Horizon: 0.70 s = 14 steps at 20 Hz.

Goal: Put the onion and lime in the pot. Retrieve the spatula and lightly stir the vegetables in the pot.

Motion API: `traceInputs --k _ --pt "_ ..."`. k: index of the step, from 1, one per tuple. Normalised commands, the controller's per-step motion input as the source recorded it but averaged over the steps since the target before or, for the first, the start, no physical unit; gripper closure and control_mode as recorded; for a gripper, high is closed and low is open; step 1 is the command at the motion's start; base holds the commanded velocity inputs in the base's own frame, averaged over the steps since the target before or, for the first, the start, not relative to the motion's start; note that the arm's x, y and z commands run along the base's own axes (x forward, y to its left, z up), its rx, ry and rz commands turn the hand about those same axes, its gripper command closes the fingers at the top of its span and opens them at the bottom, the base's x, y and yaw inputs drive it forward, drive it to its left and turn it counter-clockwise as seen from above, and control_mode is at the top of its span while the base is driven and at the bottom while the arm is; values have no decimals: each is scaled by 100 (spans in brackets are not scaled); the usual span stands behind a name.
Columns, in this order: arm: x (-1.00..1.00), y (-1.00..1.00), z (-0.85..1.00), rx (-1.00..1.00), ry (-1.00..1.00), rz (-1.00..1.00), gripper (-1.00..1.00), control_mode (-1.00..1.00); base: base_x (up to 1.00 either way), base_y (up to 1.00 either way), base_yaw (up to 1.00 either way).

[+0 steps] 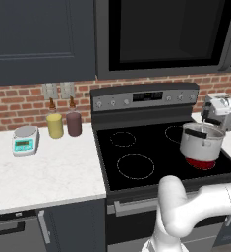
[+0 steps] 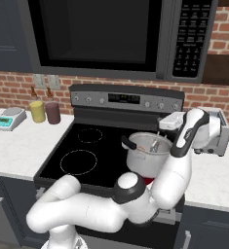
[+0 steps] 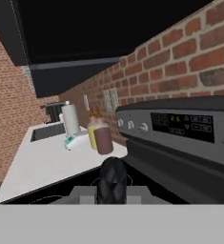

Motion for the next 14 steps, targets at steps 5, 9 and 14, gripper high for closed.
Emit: traceInputs --k 5,9,14 --pt "-28 -4 -1 4 0 0 100 -100 0 0 0" --pt "-64 0 0 2 0 0 100 -100 0 0 0" --pt "-42 0 0 0 0 -1 100 -100 0 0 0"
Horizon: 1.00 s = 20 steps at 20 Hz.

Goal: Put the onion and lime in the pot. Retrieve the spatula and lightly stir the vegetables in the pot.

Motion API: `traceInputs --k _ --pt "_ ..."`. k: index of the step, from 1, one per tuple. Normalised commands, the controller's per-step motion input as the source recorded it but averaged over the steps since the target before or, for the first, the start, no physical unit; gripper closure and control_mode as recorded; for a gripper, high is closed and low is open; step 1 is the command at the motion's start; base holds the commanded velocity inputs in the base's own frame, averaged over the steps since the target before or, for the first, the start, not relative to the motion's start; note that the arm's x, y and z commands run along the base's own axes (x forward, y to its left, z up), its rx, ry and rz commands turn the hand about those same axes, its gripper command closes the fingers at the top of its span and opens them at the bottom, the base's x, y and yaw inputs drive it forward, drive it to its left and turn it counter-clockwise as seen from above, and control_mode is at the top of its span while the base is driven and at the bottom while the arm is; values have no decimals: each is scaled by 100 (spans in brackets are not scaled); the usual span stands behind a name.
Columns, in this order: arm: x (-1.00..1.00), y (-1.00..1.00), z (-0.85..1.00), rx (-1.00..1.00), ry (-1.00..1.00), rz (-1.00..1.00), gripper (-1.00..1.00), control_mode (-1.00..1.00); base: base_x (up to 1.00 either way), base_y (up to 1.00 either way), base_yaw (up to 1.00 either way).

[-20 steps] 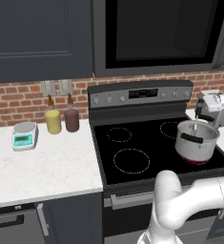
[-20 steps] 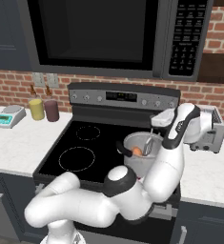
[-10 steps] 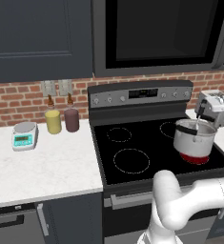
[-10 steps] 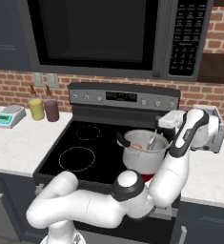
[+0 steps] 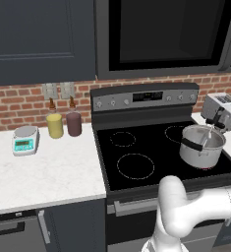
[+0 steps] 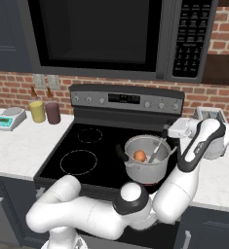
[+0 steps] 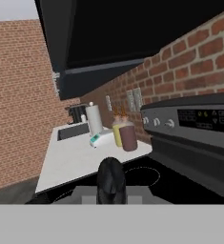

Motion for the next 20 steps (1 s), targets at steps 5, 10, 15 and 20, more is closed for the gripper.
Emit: traceInputs --k 5,10,15,20 --pt "-3 12 0 0 1 -5 100 -100 0 0 0" --pt "0 23 16 0 1 -5 100 -100 0 0 0" --pt "0 29 20 0 1 -4 100 -100 0 0 0" --pt "-1 17 1 1 0 -3 100 -100 0 0 0"
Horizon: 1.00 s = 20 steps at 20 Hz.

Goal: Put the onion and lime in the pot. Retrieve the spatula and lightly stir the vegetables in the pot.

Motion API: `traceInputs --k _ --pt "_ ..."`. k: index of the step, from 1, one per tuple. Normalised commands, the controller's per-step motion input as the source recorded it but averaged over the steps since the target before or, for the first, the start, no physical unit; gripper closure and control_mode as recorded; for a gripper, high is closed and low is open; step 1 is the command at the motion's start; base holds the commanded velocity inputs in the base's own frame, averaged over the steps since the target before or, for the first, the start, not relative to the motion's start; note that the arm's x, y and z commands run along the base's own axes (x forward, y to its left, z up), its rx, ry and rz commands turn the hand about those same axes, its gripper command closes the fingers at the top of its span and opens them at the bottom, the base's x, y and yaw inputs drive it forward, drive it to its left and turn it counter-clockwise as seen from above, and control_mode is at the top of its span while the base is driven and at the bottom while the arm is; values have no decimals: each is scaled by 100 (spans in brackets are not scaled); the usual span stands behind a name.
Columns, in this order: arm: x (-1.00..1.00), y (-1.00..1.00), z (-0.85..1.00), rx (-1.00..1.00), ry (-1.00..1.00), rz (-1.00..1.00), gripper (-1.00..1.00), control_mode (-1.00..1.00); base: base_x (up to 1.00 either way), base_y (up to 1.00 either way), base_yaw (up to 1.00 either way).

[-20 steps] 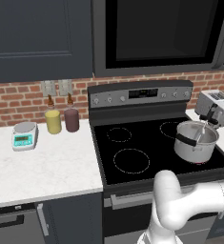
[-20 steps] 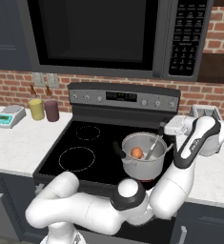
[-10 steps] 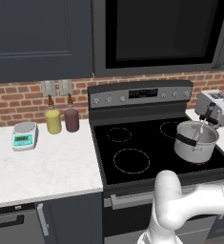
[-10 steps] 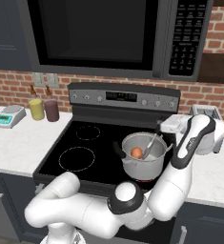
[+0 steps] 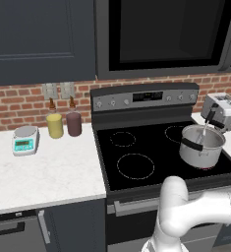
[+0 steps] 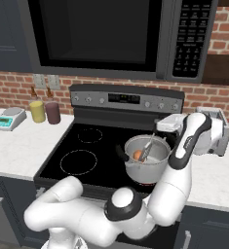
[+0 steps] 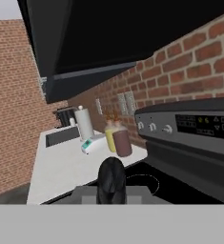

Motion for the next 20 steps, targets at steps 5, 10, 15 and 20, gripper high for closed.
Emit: traceInputs --k 5,10,15,20 --pt "0 0 22 3 -1 -1 100 -100 0 0 0" --pt "-3 -1 54 4 -3 0 100 -100 0 0 0" --pt "-10 0 -2 1 0 0 100 -100 0 0 0" --pt "-1 0 -22 0 -7 0 100 -100 0 0 0"
